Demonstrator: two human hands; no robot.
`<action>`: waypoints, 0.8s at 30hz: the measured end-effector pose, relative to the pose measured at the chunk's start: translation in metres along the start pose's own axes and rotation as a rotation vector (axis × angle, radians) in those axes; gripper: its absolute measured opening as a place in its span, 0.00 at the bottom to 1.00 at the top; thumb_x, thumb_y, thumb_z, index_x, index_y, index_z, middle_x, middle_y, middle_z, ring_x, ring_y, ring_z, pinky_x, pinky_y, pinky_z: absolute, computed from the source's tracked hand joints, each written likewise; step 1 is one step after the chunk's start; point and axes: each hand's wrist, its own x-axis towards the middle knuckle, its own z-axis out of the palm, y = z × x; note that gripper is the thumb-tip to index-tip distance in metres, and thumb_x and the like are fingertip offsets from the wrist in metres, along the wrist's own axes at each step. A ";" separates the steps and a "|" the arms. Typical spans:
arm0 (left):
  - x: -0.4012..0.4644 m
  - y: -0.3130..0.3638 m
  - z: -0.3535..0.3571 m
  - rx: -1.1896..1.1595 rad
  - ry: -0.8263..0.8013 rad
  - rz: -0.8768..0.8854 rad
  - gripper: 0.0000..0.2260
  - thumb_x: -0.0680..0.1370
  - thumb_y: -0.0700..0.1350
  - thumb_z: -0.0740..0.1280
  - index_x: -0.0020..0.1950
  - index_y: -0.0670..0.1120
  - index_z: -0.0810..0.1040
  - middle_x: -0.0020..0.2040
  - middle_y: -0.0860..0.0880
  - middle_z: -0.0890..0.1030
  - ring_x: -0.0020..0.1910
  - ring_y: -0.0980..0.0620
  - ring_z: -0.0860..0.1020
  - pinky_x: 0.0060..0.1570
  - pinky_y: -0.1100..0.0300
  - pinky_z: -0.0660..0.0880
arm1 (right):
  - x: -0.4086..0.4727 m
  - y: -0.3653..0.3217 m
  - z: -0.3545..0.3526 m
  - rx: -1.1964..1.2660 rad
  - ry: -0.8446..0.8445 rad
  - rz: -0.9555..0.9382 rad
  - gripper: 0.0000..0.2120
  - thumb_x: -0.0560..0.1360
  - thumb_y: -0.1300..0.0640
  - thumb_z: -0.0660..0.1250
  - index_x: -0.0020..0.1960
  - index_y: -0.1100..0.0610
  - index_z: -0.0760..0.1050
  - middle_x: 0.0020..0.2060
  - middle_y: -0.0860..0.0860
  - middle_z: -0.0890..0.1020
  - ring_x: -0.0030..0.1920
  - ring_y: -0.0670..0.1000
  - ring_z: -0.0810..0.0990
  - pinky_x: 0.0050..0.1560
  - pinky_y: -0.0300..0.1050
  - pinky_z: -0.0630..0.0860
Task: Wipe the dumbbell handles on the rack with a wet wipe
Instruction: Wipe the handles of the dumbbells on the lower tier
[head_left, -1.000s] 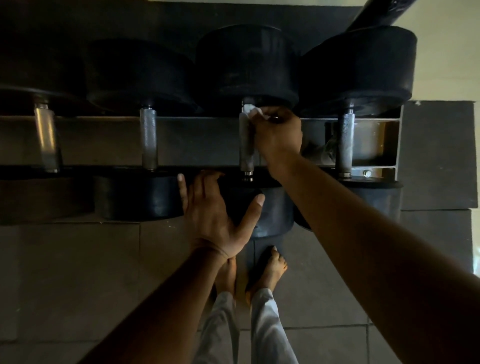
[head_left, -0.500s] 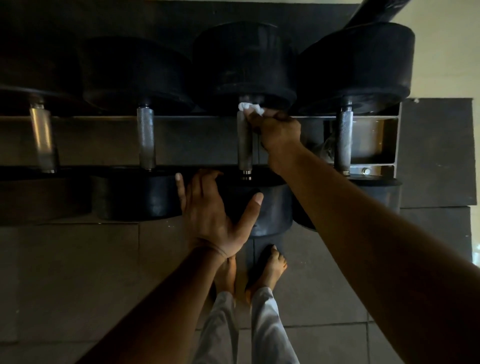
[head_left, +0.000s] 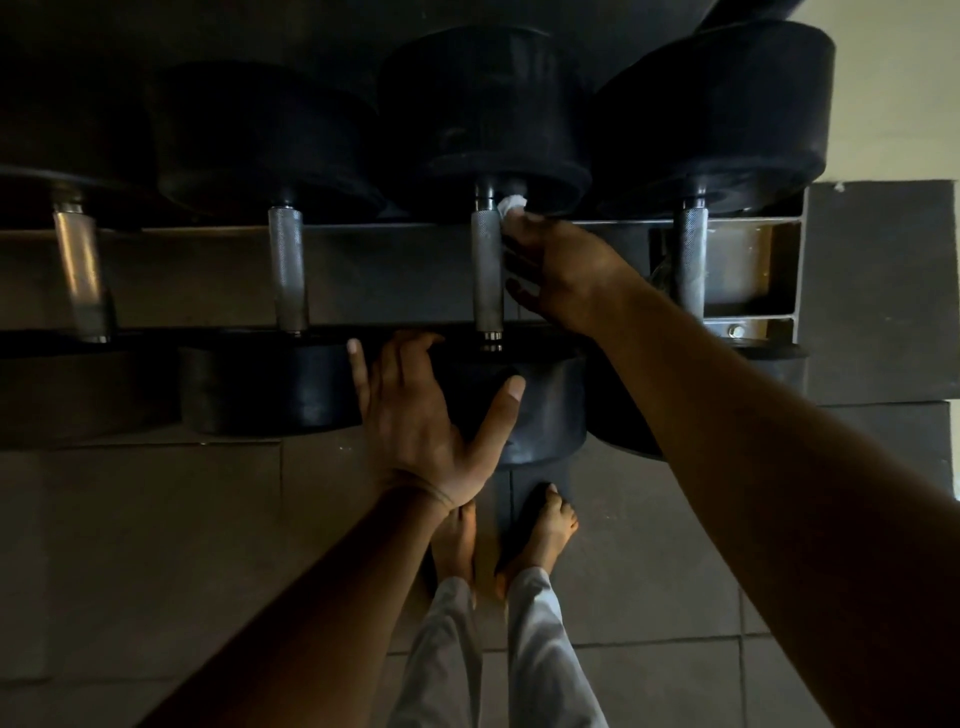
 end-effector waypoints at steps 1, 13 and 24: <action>0.000 0.000 0.000 -0.001 0.000 0.002 0.36 0.76 0.71 0.63 0.66 0.41 0.76 0.63 0.45 0.79 0.70 0.45 0.76 0.83 0.36 0.48 | 0.001 -0.001 0.000 0.000 -0.008 -0.001 0.13 0.77 0.46 0.74 0.59 0.49 0.82 0.51 0.45 0.88 0.54 0.46 0.86 0.59 0.48 0.77; 0.000 0.001 0.000 -0.008 0.005 0.003 0.35 0.76 0.70 0.64 0.66 0.40 0.76 0.63 0.45 0.80 0.71 0.45 0.75 0.84 0.38 0.46 | 0.001 0.005 -0.017 -0.336 -0.008 0.088 0.06 0.78 0.54 0.72 0.54 0.50 0.81 0.53 0.48 0.85 0.55 0.48 0.82 0.58 0.47 0.79; 0.000 0.000 0.001 0.012 0.020 0.018 0.36 0.77 0.71 0.62 0.66 0.39 0.75 0.62 0.44 0.80 0.70 0.43 0.76 0.84 0.38 0.47 | -0.015 -0.006 -0.025 -1.129 -0.181 -0.093 0.09 0.77 0.50 0.73 0.55 0.53 0.83 0.56 0.52 0.83 0.56 0.52 0.81 0.62 0.51 0.79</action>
